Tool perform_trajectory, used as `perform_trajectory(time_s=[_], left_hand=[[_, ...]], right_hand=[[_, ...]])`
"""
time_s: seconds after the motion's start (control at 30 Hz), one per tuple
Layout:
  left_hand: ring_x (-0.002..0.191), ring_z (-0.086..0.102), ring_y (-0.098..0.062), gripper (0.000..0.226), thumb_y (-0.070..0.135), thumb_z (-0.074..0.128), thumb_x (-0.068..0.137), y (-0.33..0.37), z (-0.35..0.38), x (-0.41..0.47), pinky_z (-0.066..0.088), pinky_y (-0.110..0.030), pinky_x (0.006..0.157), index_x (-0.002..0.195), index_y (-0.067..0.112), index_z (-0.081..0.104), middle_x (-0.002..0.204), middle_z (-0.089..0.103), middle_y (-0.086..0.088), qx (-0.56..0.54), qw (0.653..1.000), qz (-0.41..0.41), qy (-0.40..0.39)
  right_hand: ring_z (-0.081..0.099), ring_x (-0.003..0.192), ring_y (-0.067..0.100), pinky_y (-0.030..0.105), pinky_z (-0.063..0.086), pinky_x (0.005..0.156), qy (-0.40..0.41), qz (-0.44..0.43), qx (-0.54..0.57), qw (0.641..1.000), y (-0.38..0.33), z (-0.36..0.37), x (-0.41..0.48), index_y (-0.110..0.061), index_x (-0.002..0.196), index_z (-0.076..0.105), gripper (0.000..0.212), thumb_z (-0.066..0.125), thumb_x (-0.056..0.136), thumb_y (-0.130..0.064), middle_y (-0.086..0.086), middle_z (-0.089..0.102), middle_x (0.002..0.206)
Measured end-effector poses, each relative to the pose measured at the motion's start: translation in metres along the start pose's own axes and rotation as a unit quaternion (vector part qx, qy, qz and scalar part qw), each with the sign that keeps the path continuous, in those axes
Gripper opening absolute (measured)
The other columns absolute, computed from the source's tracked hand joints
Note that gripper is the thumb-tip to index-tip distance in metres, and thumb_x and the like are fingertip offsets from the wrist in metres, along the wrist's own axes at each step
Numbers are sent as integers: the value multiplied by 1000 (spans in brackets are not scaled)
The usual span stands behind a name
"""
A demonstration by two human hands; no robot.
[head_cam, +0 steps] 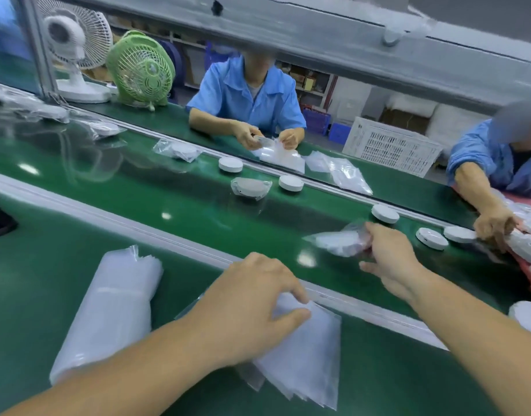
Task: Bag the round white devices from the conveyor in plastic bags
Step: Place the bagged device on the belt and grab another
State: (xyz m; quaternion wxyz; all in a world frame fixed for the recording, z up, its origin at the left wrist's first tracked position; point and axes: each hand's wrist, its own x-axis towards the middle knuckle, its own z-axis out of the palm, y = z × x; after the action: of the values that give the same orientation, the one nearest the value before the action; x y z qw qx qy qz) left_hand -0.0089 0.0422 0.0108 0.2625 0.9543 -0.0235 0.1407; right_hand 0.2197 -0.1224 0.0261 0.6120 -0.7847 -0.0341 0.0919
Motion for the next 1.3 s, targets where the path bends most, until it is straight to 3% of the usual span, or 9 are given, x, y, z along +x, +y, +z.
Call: perform_trajectory(time_s=[0.2, 0.43, 0.57, 0.67, 0.77, 0.9, 1.07, 1.17, 1.3], left_hand=[[118, 40, -6, 39, 64, 47, 92, -10, 10, 1, 32, -36, 105, 119, 44, 65, 123, 61, 21, 101, 992, 33, -72], [116, 37, -10, 36, 57, 43, 95, -10, 26, 1, 28, -36, 102, 125, 46, 61, 119, 51, 16, 132, 985, 43, -101], [106, 41, -12, 39, 60, 39, 93, -8, 30, 1, 31, -35, 96, 111, 43, 68, 105, 55, 13, 158, 983, 43, -82], [102, 44, -12, 38, 57, 39, 92, -6, 30, -1, 34, -36, 95, 101, 38, 71, 104, 58, 13, 167, 983, 46, -67], [101, 47, -10, 37, 50, 37, 91, -2, 30, -3, 36, -34, 95, 90, 32, 69, 105, 61, 15, 170, 982, 49, -63], [94, 49, -12, 37, 56, 38, 92, 0, 28, -3, 43, -35, 88, 95, 29, 63, 88, 59, 8, 159, 981, 56, -96], [95, 47, -12, 36, 53, 38, 95, 3, 25, -5, 43, -35, 85, 86, 26, 59, 87, 54, 10, 171, 977, 72, -106], [86, 51, -9, 31, 42, 39, 90, 1, 25, -4, 47, -34, 79, 79, 20, 59, 88, 61, 9, 181, 977, 75, -82], [82, 58, -13, 40, 49, 33, 90, -1, 24, -4, 49, -35, 77, 93, 26, 65, 88, 65, 2, 223, 969, 79, -71]], right_hand=[[68, 98, 19, 27, 51, 53, -39, 45, 8, 998, -23, 37, 79, -16, 107, 69, 18, 53, 108, -24, 2, 77, 109], [56, 69, 20, 29, 35, 51, 12, -1, -154, 988, -6, 52, 87, -12, 107, 64, 18, 55, 102, -26, 7, 72, 96], [63, 78, 24, 33, 47, 64, 18, -62, -240, 969, 2, 33, 64, -11, 114, 57, 27, 60, 97, -31, 9, 69, 99], [59, 116, 26, 46, 47, 99, 31, -131, -477, 869, 26, -1, 32, -41, 122, 52, 43, 46, 91, -70, -3, 65, 123], [39, 143, 23, 49, 37, 109, 44, -151, -649, 744, 53, -49, 5, -52, 142, 40, 69, 29, 84, -87, -7, 43, 155], [53, 125, 22, 35, 41, 105, -51, -121, -549, 825, 67, -88, -9, -43, 155, 30, 61, 51, 99, -55, 2, 42, 152], [53, 105, -3, 5, 35, 85, -35, -258, -422, 868, 57, -84, -46, -36, 144, 49, 44, 53, 101, -25, -14, 46, 129], [52, 110, -5, 0, 33, 90, -49, -385, -366, 846, 55, -71, -91, -40, 146, 47, 43, 50, 104, -32, -25, 43, 125], [55, 127, 6, 21, 41, 107, -46, -492, -321, 808, 72, -61, -128, -27, 141, 55, 40, 50, 104, -14, -17, 55, 136]])
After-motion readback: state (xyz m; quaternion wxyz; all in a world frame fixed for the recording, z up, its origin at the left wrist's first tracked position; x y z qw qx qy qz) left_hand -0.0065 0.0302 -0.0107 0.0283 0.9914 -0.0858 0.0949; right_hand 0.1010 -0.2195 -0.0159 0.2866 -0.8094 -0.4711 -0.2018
